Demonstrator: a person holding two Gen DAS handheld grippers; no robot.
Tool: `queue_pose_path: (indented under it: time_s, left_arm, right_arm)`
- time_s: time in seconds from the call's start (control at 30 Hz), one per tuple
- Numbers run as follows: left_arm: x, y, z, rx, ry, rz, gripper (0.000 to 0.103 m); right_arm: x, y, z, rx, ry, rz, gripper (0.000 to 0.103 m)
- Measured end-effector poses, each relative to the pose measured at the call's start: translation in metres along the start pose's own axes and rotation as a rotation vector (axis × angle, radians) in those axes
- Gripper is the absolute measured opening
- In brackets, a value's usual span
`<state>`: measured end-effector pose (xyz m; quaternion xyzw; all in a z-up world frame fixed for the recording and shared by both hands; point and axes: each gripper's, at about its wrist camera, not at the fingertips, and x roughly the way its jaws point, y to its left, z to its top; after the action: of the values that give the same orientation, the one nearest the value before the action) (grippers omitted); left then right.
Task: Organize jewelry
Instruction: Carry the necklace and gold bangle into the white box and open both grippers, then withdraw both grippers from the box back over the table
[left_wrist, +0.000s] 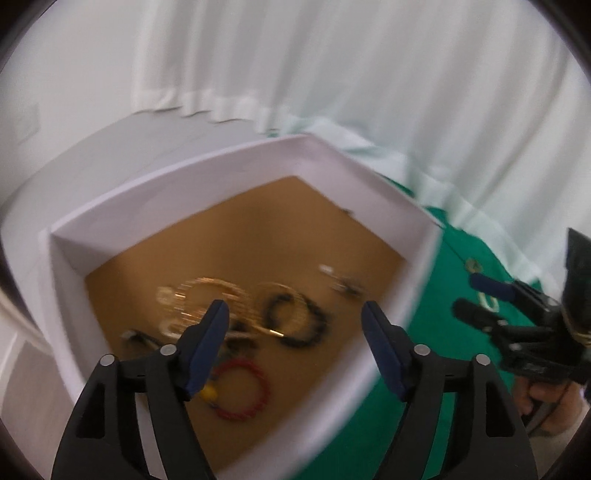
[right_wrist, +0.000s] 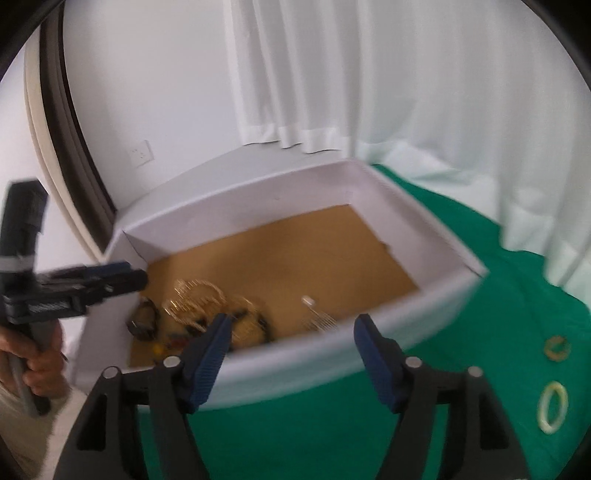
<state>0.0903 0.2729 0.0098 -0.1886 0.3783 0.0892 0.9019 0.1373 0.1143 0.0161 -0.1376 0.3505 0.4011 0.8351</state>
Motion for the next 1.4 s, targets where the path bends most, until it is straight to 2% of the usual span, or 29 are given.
queue_pose_path:
  time_s: [0.17,0.37,0.43,0.57,0.7,0.87,0.93,1.27,1.4]
  left_arm:
    - [0.001,-0.068,-0.032,0.107,0.027,-0.096,0.087]
    - [0.05,-0.146,-0.081,0.182,0.149,-0.193,0.089]
    - [0.062,-0.167,-0.095,0.215,0.174,-0.201,0.089]
    - [0.088,-0.207,-0.114,0.299,0.188,-0.199,0.089]
    - [0.112,-0.227,-0.121,0.329,0.172,-0.167,0.089]
    - [0.133,-0.223,-0.129,0.319,0.177,-0.101,0.089]
    - [0.132,-0.223,-0.13,0.335,0.153,-0.08,0.089]
    - [0.131,-0.225,-0.134,0.361,0.151,-0.062,0.091]
    - [0.132,-0.222,-0.134,0.354,0.144,-0.086,0.094]
  right_arm:
    - [-0.029,-0.04,-0.073,0.06,0.033,-0.135,0.071]
    - [-0.055,-0.104,-0.173,0.196,0.103,-0.376,0.071]
    - [-0.065,-0.122,-0.198,0.252,0.112,-0.432,0.071]
    - [-0.086,-0.151,-0.234,0.384,0.089,-0.463,0.071]
    - [-0.091,-0.165,-0.251,0.427,0.062,-0.485,0.071]
    - [-0.087,-0.17,-0.255,0.44,0.055,-0.481,0.071]
    - [-0.089,-0.168,-0.257,0.445,0.06,-0.477,0.071]
    - [-0.084,-0.159,-0.256,0.421,0.081,-0.5,0.073]
    - [-0.086,-0.168,-0.241,0.422,0.097,-0.421,0.073]
